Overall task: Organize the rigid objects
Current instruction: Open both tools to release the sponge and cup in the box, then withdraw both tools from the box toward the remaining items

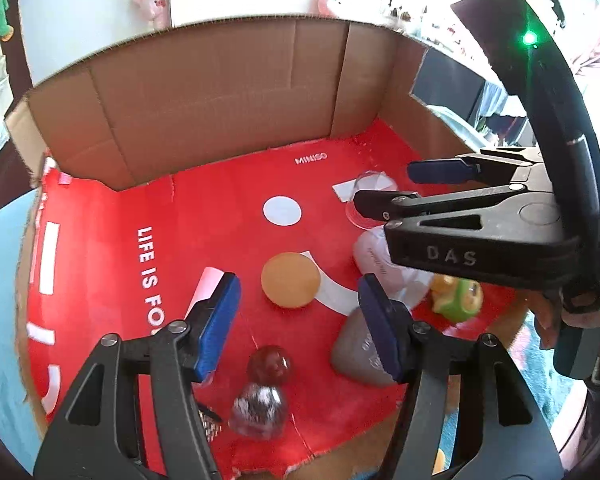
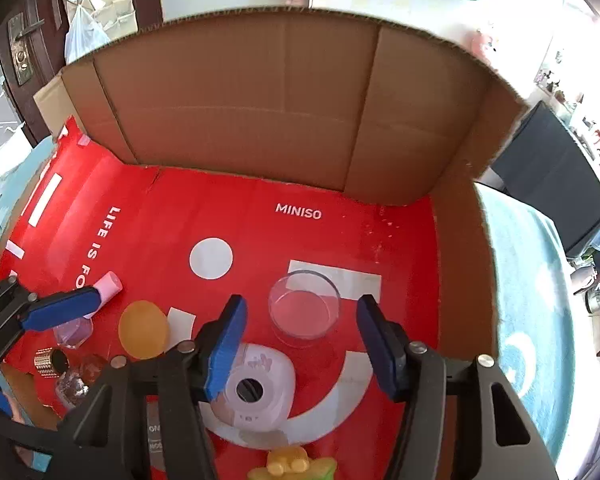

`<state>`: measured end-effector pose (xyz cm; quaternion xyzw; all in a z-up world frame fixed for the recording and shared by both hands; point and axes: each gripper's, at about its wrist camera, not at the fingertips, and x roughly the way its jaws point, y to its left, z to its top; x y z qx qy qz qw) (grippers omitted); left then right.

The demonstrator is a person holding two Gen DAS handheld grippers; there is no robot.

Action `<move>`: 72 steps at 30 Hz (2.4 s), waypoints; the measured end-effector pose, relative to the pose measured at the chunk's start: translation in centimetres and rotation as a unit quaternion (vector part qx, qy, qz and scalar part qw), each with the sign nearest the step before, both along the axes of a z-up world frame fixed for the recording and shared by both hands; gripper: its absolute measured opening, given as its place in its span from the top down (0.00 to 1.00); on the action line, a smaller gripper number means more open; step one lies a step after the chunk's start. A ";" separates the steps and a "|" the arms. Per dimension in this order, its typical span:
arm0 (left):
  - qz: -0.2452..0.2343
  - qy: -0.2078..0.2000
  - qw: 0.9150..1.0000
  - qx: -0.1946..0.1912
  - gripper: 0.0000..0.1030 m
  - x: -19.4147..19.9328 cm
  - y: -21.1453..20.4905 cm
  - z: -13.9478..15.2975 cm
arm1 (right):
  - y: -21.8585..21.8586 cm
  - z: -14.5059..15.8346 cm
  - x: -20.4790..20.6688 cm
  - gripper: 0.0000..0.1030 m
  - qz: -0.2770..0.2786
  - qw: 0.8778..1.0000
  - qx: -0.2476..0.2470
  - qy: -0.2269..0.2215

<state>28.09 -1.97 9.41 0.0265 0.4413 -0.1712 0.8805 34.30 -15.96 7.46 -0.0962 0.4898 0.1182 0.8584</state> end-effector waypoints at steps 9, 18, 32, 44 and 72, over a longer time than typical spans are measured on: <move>0.022 -0.079 0.997 0.002 0.26 -5.2 0.7 3.2 | -1.3 5.0 -6.4 0.25 0.005 0.996 0.047 -0.071; 0.071 -0.161 0.984 -0.022 0.17 -12.2 2.6 5.8 | -3.2 9.5 -14.5 0.01 0.015 0.983 0.092 -0.156; 0.129 -0.210 0.968 -0.043 0.08 -20.8 3.2 3.7 | -7.1 8.4 -28.2 0.00 0.000 0.958 0.137 -0.253; 0.140 -0.179 0.974 -0.022 0.08 -23.3 2.2 -2.2 | -7.0 0.5 -31.8 0.00 -0.037 0.959 0.118 -0.255; 0.109 -0.097 0.989 -0.011 0.08 -20.7 -1.3 -5.4 | -10.6 -4.6 -29.9 0.00 -0.102 0.966 0.142 -0.193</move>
